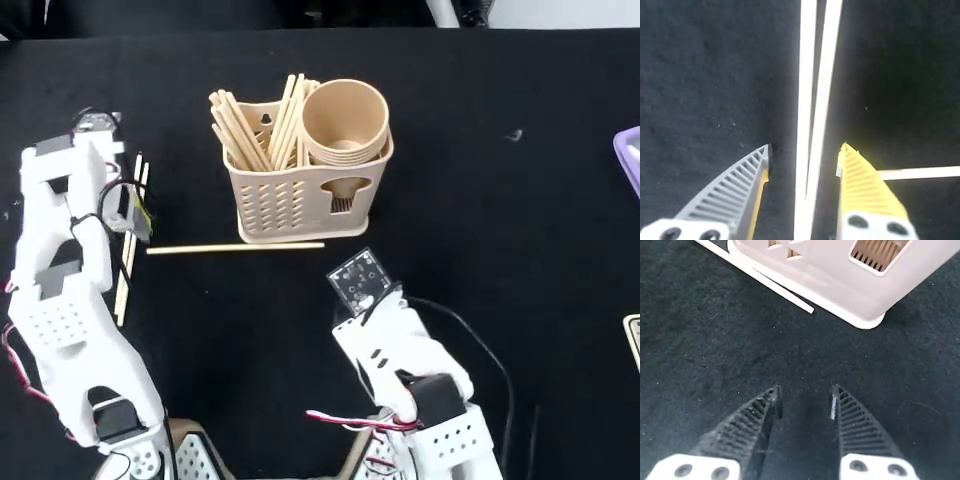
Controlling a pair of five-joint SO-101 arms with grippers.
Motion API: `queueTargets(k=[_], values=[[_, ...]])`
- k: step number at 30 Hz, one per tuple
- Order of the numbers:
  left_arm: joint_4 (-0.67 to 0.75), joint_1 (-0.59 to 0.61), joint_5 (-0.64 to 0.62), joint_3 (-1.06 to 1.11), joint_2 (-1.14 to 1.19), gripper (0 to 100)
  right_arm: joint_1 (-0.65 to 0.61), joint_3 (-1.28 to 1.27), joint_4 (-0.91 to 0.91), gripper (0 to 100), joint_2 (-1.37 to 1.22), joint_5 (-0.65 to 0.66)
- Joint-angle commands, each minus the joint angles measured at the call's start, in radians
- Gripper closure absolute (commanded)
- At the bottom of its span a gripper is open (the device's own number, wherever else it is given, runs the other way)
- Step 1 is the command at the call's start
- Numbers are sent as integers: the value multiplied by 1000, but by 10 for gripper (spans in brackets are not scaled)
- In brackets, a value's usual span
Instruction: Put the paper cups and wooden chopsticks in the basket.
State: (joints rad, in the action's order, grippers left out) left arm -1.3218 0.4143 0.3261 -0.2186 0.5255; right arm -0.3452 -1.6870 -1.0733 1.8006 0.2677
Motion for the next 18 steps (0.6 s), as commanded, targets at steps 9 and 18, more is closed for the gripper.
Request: queueTargets(k=[9,18], values=[[-17,38,77,-53,28,780,14,2,-5,839,84,12],[-17,-1,75,-54,107,800,14,2,-6,839,84,12]])
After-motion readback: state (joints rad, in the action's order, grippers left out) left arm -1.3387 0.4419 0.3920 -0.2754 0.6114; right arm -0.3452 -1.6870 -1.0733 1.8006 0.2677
